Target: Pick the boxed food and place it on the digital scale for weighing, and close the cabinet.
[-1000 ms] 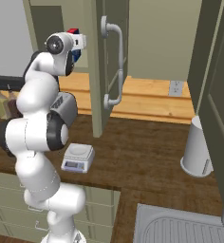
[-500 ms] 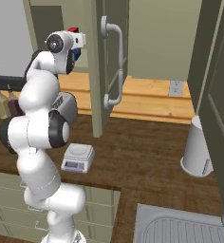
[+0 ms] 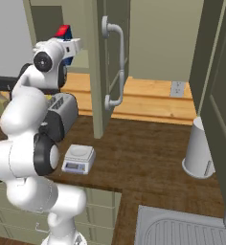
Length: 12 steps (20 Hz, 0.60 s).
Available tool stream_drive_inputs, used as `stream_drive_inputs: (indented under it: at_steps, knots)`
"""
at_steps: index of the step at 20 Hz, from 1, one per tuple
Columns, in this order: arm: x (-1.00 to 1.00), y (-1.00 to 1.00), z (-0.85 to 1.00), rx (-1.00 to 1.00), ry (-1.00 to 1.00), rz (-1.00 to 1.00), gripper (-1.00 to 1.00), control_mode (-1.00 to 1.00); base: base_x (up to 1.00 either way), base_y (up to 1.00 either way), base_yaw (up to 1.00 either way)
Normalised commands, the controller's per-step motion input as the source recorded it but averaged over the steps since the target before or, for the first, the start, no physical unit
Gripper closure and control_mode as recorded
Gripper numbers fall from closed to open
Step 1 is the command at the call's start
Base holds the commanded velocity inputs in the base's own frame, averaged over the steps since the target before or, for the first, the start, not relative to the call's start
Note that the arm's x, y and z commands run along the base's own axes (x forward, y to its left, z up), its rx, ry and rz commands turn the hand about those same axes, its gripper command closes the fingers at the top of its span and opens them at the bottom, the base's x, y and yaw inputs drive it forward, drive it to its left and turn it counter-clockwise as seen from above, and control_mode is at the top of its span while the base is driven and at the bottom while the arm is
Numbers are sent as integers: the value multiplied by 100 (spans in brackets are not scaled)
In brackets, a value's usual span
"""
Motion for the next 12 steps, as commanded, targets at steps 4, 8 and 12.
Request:
stream_drive_inputs:
  at_steps: [4, 8, 12]
  knots:
    - [-100, -4, 17, 0, -18, -3, 100, -100, 0, 0, 0]
    - [-100, -41, 47, 0, -1, -9, 100, -100, 0, 0, 0]
    - [-100, -40, 38, 0, 7, -8, 100, -100, 0, 0, 0]
